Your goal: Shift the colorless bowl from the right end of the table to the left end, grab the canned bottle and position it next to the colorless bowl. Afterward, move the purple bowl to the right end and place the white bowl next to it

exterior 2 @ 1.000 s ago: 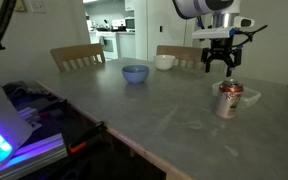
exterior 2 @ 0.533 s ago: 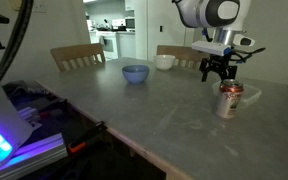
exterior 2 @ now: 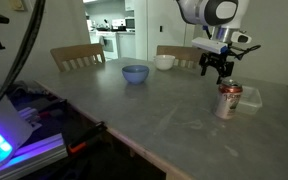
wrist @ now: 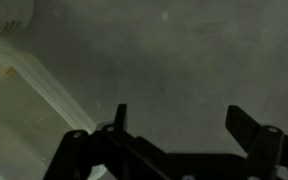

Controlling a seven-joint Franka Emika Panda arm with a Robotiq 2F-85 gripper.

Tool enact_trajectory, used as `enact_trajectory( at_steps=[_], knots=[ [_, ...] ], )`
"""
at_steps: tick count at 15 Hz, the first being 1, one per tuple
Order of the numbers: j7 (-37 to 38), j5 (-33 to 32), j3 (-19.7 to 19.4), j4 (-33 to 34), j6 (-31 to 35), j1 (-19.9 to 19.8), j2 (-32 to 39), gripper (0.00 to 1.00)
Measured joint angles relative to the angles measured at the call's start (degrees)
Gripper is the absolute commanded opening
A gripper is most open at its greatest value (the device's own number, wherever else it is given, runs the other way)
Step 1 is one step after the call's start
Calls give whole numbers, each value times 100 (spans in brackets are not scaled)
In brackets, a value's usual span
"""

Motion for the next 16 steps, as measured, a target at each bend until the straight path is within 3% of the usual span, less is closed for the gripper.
enact_trajectory(
  at_steps=[5,9,16],
  knots=[
    [-104,-102,0,339,-21,58,-1,100],
    [-955,-374,-1,542,-421,-38,14,100],
    [-2247,-661,-26,870,-919,-563,262,100]
  ],
)
